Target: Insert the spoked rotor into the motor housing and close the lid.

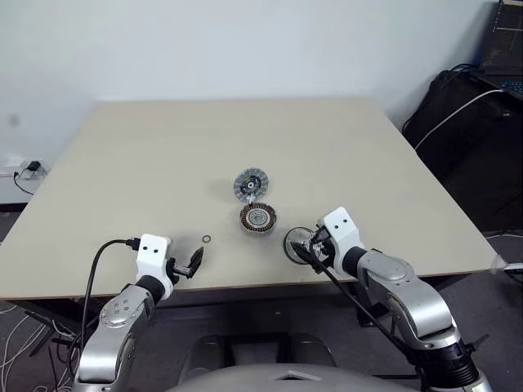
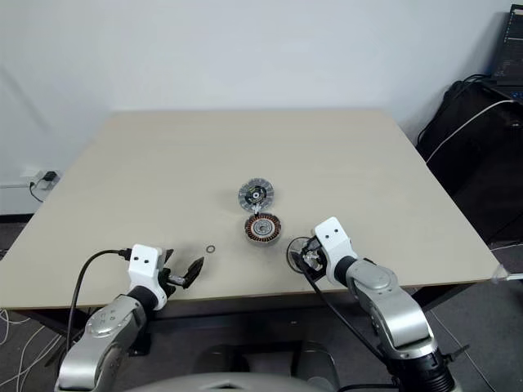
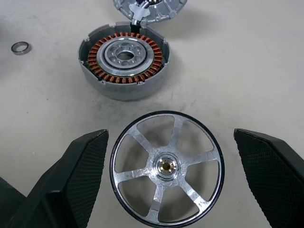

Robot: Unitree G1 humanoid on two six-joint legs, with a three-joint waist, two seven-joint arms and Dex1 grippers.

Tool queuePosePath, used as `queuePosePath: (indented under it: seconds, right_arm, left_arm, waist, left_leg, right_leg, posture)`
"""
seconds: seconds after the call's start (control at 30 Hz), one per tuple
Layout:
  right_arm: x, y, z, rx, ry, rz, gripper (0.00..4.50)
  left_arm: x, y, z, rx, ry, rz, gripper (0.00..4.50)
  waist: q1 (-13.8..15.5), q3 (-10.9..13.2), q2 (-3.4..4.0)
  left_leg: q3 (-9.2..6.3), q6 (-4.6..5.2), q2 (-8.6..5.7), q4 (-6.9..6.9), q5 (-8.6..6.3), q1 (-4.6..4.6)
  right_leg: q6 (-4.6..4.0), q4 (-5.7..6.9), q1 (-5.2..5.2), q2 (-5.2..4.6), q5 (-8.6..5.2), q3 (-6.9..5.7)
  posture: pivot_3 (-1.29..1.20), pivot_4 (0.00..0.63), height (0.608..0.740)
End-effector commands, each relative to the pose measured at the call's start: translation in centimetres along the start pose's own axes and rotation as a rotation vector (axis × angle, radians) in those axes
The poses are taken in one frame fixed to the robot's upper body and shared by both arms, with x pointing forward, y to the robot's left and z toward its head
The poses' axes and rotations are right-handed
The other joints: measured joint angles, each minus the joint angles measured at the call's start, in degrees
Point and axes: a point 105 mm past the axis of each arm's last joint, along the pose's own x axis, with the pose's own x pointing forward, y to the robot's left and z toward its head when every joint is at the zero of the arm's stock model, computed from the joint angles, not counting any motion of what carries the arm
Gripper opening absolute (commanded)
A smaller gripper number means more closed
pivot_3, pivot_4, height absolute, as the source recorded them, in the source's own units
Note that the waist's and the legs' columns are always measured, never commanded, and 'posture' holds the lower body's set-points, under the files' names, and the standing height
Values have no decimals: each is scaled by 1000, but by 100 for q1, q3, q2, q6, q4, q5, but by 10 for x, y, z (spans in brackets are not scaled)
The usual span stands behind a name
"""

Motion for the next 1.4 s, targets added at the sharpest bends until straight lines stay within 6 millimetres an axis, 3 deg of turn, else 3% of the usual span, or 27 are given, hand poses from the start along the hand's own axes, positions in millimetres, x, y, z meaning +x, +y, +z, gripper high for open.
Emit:
queuePosePath:
  seconds: [0.03, 0.5, 0.9, 1.0, 1.3, 1.4]
  right_arm:
    - [-3, -1, 18, -34, -68, -11, 4500]
    - [-5, -3, 21, -41, -77, -21, 4500]
    - [-6, -4, 20, -25, -88, -41, 4500]
    - [-6, -3, 20, -22, -89, -41, 4500]
    - [-4, -3, 19, -13, -84, -37, 4500]
    - [-4, -3, 18, -11, -82, -38, 4500]
  left_arm:
    - [12, -5, 11, 45, -25, -52, 4478]
    - [65, -12, 7, 170, 61, -113, 4478]
    - [67, -18, -25, 170, 196, -150, 4478]
    - [62, -16, -28, 168, 206, -141, 3849]
    - [50, -11, -25, 165, 197, -110, 857]
    - [48, -15, -16, 170, 167, -120, 680]
  waist:
    - [11, 0, 0]
    - [0, -4, -4]
    - [-2, -12, -5]
    - [-4, -25, -6]
    - [-25, -33, -10]
    - [-23, -33, -10]
  left_leg:
    - [0, 0, 0, 1, 0, 0]
    - [2, -3, -1, 3, 4, 0]
    - [2, -3, -1, 4, 5, 1]
    - [2, -2, -1, 5, 4, 2]
    - [1, -6, 4, 4, 5, 13]
    - [0, -6, 4, 4, 5, 13]
  right_leg:
    - [0, 1, 1, 0, 0, -1]
    - [4, 6, 2, 8, 3, 0]
    - [5, 6, 3, 6, 4, 1]
    - [5, 6, 3, 5, 4, 1]
    - [4, 10, 7, 2, 3, 2]
    - [4, 10, 7, 1, 3, 3]
  posture:
    - [0, 0, 740]
    - [0, 0, 740]
    - [0, 0, 740]
    - [0, 0, 740]
    - [0, 0, 740]
    - [0, 0, 740]
